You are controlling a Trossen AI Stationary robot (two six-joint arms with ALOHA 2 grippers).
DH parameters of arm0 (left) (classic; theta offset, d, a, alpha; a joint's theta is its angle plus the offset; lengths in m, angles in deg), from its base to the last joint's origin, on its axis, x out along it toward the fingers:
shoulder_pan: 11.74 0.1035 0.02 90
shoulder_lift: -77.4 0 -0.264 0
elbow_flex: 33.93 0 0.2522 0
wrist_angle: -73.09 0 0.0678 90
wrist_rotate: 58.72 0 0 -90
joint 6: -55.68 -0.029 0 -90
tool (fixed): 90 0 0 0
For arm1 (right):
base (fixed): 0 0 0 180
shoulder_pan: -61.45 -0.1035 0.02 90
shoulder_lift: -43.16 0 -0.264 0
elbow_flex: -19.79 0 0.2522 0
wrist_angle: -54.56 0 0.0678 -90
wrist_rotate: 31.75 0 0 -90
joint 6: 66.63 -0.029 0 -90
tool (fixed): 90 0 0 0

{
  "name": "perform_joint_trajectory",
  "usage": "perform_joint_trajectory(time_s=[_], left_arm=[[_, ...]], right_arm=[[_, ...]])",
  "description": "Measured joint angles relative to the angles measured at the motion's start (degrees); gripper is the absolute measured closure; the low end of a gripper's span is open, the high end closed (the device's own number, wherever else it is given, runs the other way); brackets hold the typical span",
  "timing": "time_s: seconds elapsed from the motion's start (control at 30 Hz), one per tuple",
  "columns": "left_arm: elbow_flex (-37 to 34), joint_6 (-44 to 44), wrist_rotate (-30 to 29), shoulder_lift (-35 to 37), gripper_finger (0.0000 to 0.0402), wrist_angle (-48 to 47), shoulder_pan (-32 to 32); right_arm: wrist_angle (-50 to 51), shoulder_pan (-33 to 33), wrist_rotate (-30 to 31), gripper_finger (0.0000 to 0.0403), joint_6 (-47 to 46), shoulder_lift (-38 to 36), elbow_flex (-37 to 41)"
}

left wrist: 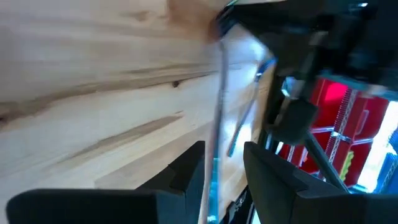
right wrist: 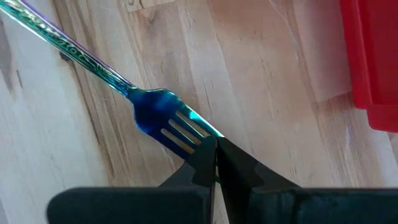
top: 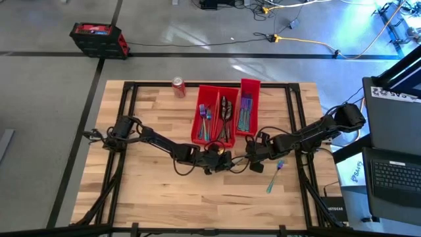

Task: Sort silverware
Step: Put the purple fork into the left red bin

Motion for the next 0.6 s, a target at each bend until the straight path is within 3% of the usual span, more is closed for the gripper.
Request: perform_joint_trajectory(time_s=[0.2,0.6], left_arm=[[2.7,1.5,4.6,-3.7,0.0303,3.0,0.0],[3.0,2.1,3.8,-3.7,0.0304,2.1,0.3]], right_arm=[[0.0,0.0,0.4,0.0403,0.0,0.0,0.0],[0.1,0.0,0.3,0.0403,0.0,0.0,0.0]])
